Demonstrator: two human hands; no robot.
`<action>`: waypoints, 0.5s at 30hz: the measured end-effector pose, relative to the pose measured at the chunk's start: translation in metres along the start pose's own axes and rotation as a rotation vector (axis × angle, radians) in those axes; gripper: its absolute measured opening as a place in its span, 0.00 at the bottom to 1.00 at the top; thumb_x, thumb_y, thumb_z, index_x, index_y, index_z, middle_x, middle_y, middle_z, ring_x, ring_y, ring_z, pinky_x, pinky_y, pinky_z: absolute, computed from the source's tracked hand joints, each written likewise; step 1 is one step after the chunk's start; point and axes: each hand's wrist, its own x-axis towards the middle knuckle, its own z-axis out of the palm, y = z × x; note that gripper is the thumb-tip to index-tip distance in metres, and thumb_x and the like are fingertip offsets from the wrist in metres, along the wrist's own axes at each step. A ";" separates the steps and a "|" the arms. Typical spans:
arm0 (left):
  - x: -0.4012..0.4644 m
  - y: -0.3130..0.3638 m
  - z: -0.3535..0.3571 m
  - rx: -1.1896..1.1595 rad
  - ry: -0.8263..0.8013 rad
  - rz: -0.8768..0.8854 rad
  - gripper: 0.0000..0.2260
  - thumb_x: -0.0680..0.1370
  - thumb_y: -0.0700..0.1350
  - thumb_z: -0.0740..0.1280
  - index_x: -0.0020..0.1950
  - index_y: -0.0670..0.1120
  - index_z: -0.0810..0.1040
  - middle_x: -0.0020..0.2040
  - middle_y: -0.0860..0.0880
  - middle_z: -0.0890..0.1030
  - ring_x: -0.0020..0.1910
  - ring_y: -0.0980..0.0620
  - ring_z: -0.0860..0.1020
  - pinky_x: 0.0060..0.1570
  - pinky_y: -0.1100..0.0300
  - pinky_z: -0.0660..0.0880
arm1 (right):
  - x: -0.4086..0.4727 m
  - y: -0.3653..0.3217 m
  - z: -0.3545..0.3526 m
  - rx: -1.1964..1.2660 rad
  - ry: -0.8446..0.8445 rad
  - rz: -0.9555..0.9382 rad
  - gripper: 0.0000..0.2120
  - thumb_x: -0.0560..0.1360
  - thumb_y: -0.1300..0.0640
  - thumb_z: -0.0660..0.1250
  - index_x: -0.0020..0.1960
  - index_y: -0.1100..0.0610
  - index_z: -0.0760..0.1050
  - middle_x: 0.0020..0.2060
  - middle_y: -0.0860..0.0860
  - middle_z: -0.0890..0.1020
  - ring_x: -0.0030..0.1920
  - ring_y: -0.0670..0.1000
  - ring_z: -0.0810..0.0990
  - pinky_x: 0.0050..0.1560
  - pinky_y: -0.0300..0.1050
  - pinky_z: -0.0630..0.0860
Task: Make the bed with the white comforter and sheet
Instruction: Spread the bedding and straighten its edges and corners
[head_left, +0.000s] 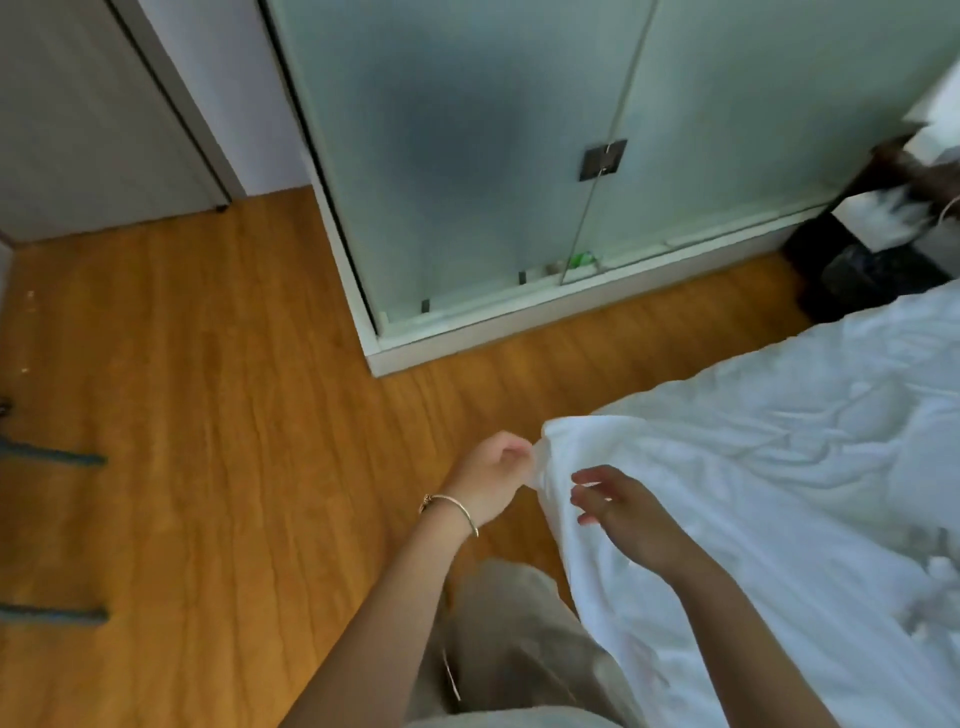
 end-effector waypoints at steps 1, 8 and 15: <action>0.016 0.006 -0.012 -0.018 -0.009 0.030 0.07 0.81 0.51 0.59 0.56 0.55 0.75 0.53 0.54 0.80 0.53 0.54 0.78 0.55 0.58 0.76 | 0.011 -0.016 -0.004 0.010 0.017 0.003 0.10 0.81 0.48 0.61 0.61 0.48 0.71 0.58 0.47 0.78 0.52 0.47 0.81 0.48 0.36 0.72; 0.145 0.063 -0.061 -0.077 -0.147 0.078 0.11 0.81 0.49 0.61 0.63 0.54 0.72 0.52 0.53 0.80 0.49 0.54 0.80 0.51 0.58 0.78 | 0.121 -0.075 -0.045 0.146 0.156 0.059 0.16 0.80 0.46 0.62 0.65 0.50 0.71 0.57 0.47 0.79 0.50 0.45 0.81 0.50 0.37 0.76; 0.312 0.163 -0.085 0.295 -0.250 0.166 0.15 0.80 0.52 0.60 0.66 0.55 0.70 0.56 0.55 0.78 0.52 0.54 0.78 0.53 0.56 0.76 | 0.253 -0.128 -0.126 0.215 0.228 0.129 0.22 0.80 0.45 0.61 0.71 0.51 0.63 0.57 0.44 0.75 0.51 0.46 0.79 0.46 0.36 0.75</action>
